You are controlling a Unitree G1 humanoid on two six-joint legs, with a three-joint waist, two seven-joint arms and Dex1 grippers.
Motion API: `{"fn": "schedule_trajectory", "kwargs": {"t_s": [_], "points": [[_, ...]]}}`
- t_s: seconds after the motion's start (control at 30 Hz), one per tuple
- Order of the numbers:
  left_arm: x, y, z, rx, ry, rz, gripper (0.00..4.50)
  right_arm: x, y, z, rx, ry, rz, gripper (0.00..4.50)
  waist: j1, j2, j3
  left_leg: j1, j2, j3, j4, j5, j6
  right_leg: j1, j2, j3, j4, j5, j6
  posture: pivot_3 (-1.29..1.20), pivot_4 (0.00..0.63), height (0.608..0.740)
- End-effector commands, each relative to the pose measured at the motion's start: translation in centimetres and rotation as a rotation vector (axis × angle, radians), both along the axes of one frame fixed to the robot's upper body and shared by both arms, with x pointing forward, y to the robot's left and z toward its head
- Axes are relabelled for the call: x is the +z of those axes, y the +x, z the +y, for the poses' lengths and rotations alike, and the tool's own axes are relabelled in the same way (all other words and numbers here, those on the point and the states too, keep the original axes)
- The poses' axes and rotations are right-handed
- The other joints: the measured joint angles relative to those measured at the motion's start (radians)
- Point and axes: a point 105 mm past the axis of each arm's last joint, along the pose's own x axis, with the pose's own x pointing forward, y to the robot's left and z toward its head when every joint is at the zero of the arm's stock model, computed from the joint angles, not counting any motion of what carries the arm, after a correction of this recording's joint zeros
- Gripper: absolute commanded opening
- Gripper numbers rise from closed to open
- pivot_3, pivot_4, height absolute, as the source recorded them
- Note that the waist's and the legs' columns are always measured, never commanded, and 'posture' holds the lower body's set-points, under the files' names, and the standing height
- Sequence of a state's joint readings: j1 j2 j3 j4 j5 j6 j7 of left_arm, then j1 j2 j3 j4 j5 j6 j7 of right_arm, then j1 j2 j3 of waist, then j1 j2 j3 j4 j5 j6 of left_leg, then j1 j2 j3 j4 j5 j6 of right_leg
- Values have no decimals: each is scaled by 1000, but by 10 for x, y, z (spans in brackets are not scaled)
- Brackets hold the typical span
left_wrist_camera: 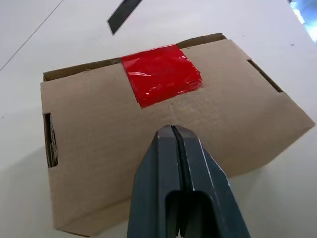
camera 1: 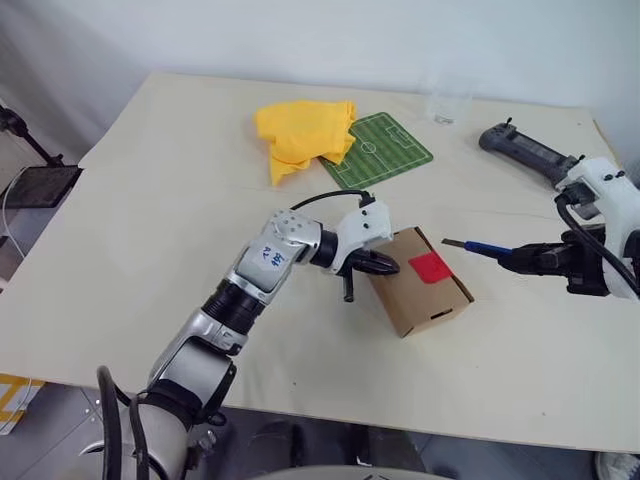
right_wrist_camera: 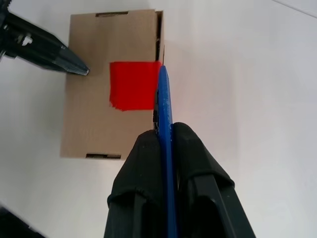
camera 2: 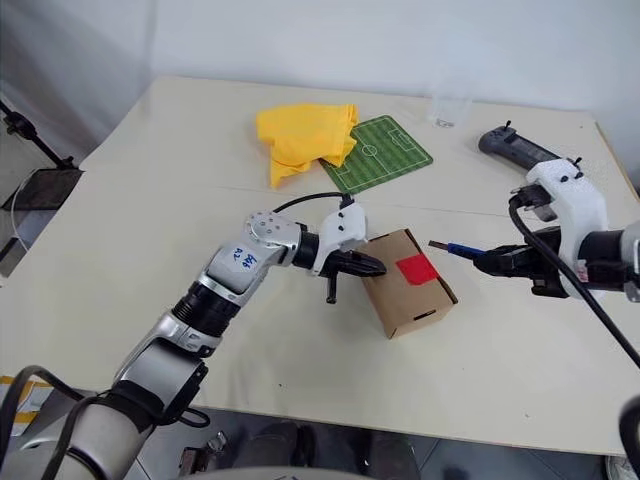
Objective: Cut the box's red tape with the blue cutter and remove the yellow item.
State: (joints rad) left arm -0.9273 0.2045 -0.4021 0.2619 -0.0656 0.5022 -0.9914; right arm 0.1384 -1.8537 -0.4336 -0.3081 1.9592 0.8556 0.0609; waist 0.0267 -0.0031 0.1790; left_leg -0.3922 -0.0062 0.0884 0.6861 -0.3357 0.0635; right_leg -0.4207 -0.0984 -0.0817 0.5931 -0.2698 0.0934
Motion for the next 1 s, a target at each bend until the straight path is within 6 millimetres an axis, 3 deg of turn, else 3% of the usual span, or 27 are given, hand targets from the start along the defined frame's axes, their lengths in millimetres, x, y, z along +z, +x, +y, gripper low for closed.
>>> {"fn": "schedule_trajectory", "kwargs": {"t_s": [0.03, 0.3, 0.6, 1.0], "points": [[-7, -3, -3, 10, 28, 6, 0, 5, 4, 5, -2, 3, -52, 78, 0, 0, 0, 0, 0, 0, 0, 0, 0, 0, 0, 0, 0, 0, 0, 0, 150, 740], [-6, -4, -7, 10, 28, 9, 0, 0, 8, 10, -27, 49, -88, 78, 0, 0, 0, 1, 0, 0, 0, 2, -1, 0, -1, 0, 1, 0, 0, 0, 150, 740], [-6, -4, -6, 15, 33, 14, 0, -4, 37, 29, -32, 68, -33, 78, 1, 1, 0, 0, 1, 1, 6, 2, -1, 0, -1, -1, 5, 1, -1, 0, 150, 740], [-6, 1, -2, 44, 30, 15, 0, -11, 37, 20, -58, 21, 30, 78, 0, 1, 0, 0, 1, 1, 8, 1, 2, 0, -2, -1, 9, 1, -1, 0, 150, 740]]}}
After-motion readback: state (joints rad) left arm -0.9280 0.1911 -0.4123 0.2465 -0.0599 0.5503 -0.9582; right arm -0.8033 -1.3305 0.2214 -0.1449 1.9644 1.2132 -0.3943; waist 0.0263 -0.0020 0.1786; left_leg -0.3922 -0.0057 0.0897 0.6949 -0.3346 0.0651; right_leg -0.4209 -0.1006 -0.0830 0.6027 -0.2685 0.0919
